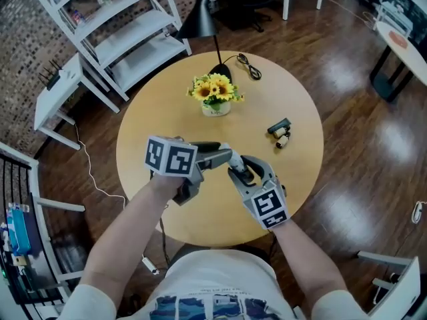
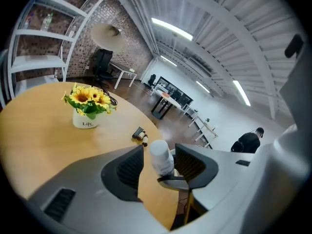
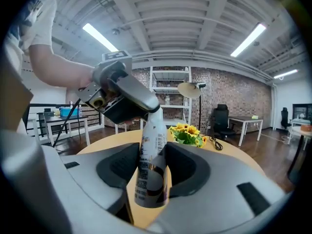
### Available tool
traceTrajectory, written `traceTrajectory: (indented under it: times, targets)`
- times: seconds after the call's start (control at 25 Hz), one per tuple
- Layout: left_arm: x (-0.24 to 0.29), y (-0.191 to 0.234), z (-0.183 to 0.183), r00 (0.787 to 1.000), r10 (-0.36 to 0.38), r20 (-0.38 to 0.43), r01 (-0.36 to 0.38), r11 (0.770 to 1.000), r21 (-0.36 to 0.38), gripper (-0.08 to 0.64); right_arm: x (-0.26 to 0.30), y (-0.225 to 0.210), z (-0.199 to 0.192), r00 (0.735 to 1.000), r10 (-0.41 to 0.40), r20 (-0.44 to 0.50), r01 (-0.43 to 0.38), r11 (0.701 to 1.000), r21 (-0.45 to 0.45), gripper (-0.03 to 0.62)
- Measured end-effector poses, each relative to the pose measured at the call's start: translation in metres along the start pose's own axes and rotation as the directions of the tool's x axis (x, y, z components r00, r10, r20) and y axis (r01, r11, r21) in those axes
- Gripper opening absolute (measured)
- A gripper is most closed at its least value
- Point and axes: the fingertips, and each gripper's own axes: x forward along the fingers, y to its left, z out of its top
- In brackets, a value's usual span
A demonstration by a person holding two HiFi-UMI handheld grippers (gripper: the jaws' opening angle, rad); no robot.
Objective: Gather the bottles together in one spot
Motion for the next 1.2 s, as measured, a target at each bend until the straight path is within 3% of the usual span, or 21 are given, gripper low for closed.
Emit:
traceTrajectory:
  times: [0.12, 0.2, 0.52, 0.76, 0.92, 1.2]
  targets:
    - [0.006, -0.002, -0.003, 1.0, -0.006, -0.018, 0.006, 1.0, -0.011, 0.207, 0.0, 0.004, 0.001, 1.0, 0.0, 0.008, 0.0, 0.999, -0.038, 0.198]
    - [0.009, -0.003, -0.004, 1.0, 0.0, -0.029, 0.0, 1.0, 0.011, 0.147, 0.001, 0.004, -0.002, 1.0, -0.005, 0.006, 0.005, 0.999, -0.042, 0.198]
    - [0.018, -0.004, -0.003, 0.998, 0.045, -0.053, -0.036, 0.985, 0.168, 0.123, 0.016, -0.005, -0.015, 0.999, -0.025, -0.022, 0.023, 0.997, -0.078, 0.207]
    - [0.018, 0.026, 0.009, 0.986, 0.162, -0.032, -0.146, 0.947, 0.286, 0.121, 0.025, -0.025, -0.035, 0.993, -0.073, -0.092, 0.071, 0.997, -0.026, 0.242]
    - [0.017, 0.083, 0.02, 0.948, 0.318, 0.01, -0.303, 0.893, 0.333, 0.121, 0.008, -0.043, -0.053, 0.984, -0.113, -0.139, 0.12, 0.992, 0.046, 0.242]
    - [0.013, 0.19, 0.037, 0.86, 0.502, 0.091, -0.507, 0.824, 0.251, 0.121, -0.046, -0.06, -0.077, 0.961, -0.167, -0.221, 0.203, 0.967, 0.152, 0.242]
